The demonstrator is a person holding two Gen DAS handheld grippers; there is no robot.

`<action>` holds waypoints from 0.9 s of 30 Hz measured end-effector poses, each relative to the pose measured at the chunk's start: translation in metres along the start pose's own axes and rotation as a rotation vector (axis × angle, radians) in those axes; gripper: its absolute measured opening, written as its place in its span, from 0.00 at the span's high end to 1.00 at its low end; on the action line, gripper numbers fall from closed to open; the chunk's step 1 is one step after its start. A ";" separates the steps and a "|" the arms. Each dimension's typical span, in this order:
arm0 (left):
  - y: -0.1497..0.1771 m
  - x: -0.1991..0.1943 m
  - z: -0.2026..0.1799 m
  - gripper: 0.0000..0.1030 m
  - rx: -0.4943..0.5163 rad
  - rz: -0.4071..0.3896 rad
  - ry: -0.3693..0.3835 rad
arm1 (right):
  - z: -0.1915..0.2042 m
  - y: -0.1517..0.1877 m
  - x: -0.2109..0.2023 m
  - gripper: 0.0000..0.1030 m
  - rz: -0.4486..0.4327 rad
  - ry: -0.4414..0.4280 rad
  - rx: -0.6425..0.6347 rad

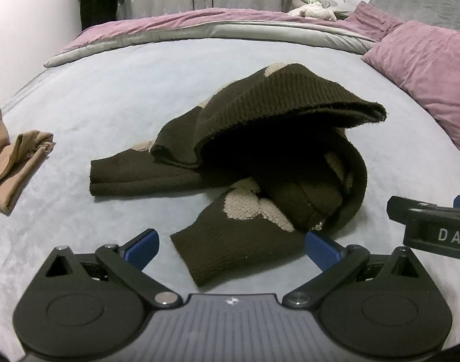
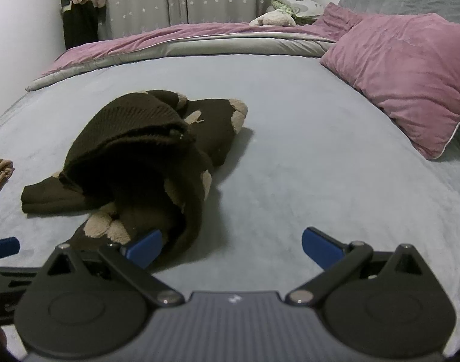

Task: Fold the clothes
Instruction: 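Move both grippers toward the crumpled brown sweater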

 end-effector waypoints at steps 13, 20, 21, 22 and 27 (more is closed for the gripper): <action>0.000 0.002 0.006 0.00 0.001 -0.002 -0.026 | 0.007 0.002 0.004 0.00 0.005 -0.004 0.000; 0.001 0.004 0.007 0.00 0.005 -0.003 -0.034 | 0.007 0.002 0.006 0.00 0.011 -0.002 0.002; 0.001 0.005 0.008 0.00 0.004 -0.002 -0.035 | 0.007 0.002 0.006 0.00 0.013 -0.002 0.003; 0.001 0.005 0.008 0.00 0.004 -0.002 -0.037 | 0.007 0.002 0.006 0.00 0.013 -0.003 0.003; 0.001 0.006 0.010 0.00 0.003 -0.003 -0.041 | 0.008 0.003 0.008 0.00 0.015 -0.001 0.004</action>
Point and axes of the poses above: each gripper's, at about its wrist camera, not at the fingertips, and x roughly the way its jaws point, z to its left, y to its underside, the point moved 7 cm from there along x, roughly the way its jaws point, and after that the axes turned 6 degrees about -y, right-handed, at the moved point
